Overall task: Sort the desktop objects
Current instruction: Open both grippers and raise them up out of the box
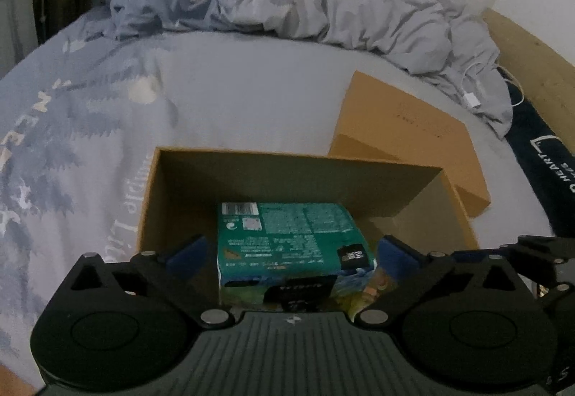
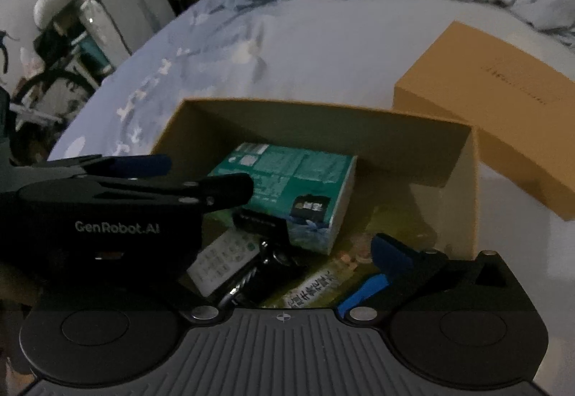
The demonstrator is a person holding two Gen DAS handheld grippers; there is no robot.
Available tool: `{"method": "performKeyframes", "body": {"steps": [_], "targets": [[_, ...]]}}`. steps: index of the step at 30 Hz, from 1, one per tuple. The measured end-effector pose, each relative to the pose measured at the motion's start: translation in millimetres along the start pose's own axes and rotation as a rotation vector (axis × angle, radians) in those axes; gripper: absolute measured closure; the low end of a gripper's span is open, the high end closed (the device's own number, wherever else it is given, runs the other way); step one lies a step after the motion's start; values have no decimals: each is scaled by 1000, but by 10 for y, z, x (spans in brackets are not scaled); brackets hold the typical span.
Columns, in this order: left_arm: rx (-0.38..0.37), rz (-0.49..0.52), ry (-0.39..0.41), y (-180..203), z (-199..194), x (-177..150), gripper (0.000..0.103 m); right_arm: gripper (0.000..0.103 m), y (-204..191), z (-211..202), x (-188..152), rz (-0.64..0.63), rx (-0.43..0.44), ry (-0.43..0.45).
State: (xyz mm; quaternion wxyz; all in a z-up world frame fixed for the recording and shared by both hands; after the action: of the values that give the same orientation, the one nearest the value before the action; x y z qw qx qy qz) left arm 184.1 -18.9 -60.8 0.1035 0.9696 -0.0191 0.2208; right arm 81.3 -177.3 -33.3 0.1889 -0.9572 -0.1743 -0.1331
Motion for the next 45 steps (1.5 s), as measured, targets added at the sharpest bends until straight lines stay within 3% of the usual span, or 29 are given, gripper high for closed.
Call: {"method": "performKeyframes", "body": {"steps": [14,16,17,28,45], "targets": [[-22,55,112,164,-360,-11,0,0,-186,-780,-547,42,-17,151],[-30,67,144,190,-443,-33,0,0,509,-705,-19,53,-24,176],[-32,76,161,204,-487,-49,0,0,598,-737,15,58,-29,192],[-73,114,265,341,-864,-161,0,0,853,-1296,-355,152,-71,355],[-135,204,329,909,-1041,316,0,0,1470,-1830,-192,276,-83,479]]}}
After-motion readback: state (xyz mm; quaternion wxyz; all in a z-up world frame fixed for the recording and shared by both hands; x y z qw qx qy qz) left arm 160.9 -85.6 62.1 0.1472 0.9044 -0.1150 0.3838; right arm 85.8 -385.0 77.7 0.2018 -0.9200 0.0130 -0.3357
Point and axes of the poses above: each gripper's, at about its wrist camera, not at the fingertips, and z roughly the way its jaws point, y to its right, x to its top, the point moved 2 cm from there along z, roughly the way its jaws point, and after that the axes turned 15 degrees about -y, right-handed, at the moved point
